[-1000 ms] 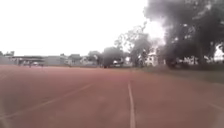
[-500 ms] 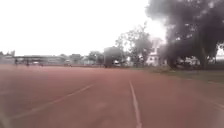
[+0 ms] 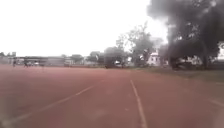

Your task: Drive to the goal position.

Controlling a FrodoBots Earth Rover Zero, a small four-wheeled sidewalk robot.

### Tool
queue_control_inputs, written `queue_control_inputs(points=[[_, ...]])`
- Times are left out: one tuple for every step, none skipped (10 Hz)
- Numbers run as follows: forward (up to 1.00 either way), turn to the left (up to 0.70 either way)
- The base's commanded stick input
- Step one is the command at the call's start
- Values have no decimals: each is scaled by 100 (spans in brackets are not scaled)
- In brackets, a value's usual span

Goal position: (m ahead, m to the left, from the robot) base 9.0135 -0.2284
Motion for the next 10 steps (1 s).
queue_control_inputs(points=[[70, 0], [70, 0], [70, 0], [70, 0], [70, 0], [70, 0], [70, 0], [70, 0], [70, 0], [70, 0]])
